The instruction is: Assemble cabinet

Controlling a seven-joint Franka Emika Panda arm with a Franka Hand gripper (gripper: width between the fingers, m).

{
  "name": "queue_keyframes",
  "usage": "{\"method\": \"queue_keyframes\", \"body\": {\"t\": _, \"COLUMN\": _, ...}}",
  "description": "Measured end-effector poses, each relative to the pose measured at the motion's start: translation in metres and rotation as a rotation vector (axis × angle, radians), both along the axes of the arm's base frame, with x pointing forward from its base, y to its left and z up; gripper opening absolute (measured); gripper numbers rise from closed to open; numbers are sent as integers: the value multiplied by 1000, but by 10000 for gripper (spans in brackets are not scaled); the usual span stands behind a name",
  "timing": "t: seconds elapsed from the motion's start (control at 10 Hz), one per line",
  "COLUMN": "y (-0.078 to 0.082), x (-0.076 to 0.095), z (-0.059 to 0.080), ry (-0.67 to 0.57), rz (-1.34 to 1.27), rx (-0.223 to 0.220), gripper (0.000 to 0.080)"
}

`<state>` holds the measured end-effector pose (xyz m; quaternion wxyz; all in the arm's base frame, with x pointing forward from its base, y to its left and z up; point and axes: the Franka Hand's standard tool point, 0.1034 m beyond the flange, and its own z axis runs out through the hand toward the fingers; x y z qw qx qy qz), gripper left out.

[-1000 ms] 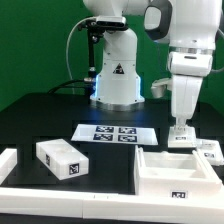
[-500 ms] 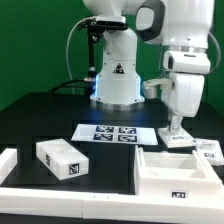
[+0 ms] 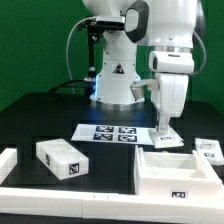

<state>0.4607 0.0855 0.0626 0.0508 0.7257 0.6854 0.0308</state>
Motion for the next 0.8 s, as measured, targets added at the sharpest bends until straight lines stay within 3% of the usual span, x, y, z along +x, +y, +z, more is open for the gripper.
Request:
{"method": "queue_keyframes", "body": {"t": 0.2, "y": 3, "x": 0, "z": 1, "ry": 12, "rz": -19, "rx": -6, "gripper": 67}}
{"method": "queue_keyframes", "body": {"t": 0.4, "y": 22, "x": -4, "z": 4, "ry": 70, "rz": -76, "rx": -85, "gripper": 67}}
{"method": "queue_keyframes", "body": {"t": 0.6, "y": 29, "x": -9, "z": 3, "ry": 105, "rz": -118, "rx": -155, "gripper": 67}}
{"method": "queue_keyframes", "body": {"t": 0.8, "y": 29, "x": -8, "z": 2, "ry": 112, "rz": -89, "rx": -167, "gripper": 67}}
